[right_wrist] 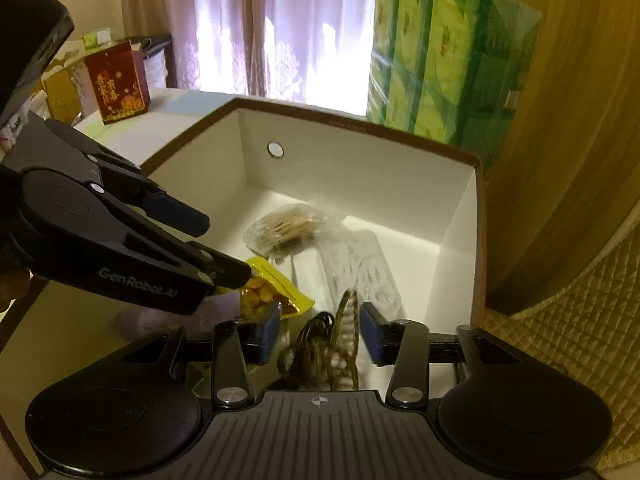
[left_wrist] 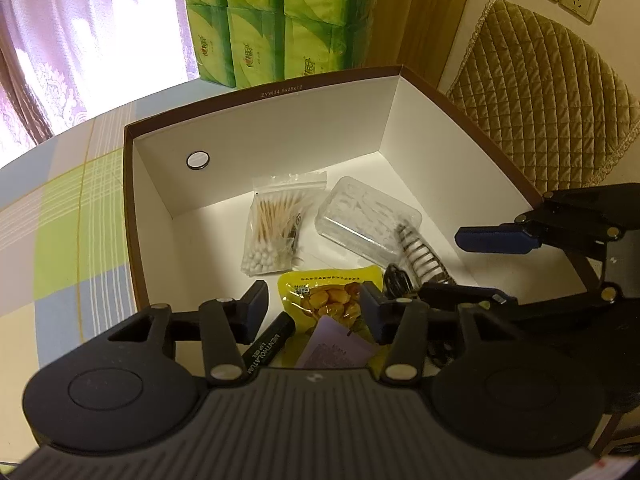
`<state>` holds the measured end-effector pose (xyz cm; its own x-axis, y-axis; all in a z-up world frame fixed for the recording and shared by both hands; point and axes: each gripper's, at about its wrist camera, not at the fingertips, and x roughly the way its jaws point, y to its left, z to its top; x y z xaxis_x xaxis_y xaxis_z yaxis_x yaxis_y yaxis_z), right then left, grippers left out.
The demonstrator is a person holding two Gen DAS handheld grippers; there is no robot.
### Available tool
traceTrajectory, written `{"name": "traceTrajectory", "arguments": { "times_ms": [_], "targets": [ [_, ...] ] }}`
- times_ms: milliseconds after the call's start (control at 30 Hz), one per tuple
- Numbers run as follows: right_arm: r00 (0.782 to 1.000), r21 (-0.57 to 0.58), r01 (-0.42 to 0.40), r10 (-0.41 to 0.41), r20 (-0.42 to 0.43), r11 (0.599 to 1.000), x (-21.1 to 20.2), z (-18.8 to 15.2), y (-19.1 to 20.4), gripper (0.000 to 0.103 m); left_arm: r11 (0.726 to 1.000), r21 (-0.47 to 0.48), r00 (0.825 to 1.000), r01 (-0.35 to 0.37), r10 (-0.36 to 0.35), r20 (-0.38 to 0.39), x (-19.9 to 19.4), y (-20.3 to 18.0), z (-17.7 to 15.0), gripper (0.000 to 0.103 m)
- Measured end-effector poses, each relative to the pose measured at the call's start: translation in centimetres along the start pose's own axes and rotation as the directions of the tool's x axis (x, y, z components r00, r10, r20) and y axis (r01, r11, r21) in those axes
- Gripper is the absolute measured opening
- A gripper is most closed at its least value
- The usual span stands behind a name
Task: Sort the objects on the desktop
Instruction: 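Lower and open both tools to release the tube and clip into the box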
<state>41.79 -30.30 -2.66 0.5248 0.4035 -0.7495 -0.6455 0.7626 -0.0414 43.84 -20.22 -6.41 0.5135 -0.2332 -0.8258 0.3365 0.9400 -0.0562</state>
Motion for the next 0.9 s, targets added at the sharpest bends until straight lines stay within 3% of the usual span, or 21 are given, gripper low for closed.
{"name": "traceTrajectory", "arguments": {
  "times_ms": [67, 100, 167, 500, 733, 900],
  "targets": [
    [1.000, -0.013, 0.001, -0.001, 0.014, 1.000, -0.5, -0.1, 0.3, 0.074, 1.000, 0.006, 1.000, -0.006, 0.006, 0.006, -0.2, -0.2, -0.1, 0.051],
    [1.000, -0.023, -0.001, 0.002, 0.024, 1.000, -0.8, -0.1, 0.5, 0.075, 1.000, 0.009, 1.000, -0.007, 0.006, 0.011, -0.3, -0.3, -0.1, 0.054],
    [1.000, -0.028, -0.012, 0.012, 0.025, 1.000, -1.2, -0.3, 0.8, 0.076, 0.999, 0.004, 0.999, -0.034, 0.033, 0.027, -0.7, -0.3, -0.2, 0.075],
    [1.000, 0.019, -0.017, 0.017, 0.004, 1.000, -1.6, -0.6, 1.4, 0.089, 0.999, -0.048, 0.999, -0.026, 0.028, 0.044, -2.3, 0.8, -0.7, 0.076],
    [1.000, 0.046, -0.005, 0.005, 0.003, 0.999, -2.7, -0.6, 2.4, 0.101, 0.997, -0.069, 0.996, -0.016, 0.021, 0.081, -4.6, 0.9, -1.2, 0.085],
    [1.000, 0.047, 0.017, -0.018, 0.015, 0.999, -3.8, -0.6, 3.7, 0.101, 0.996, -0.088, 0.992, -0.011, 0.022, 0.124, -6.7, 1.1, -1.8, 0.091]
  ]
}}
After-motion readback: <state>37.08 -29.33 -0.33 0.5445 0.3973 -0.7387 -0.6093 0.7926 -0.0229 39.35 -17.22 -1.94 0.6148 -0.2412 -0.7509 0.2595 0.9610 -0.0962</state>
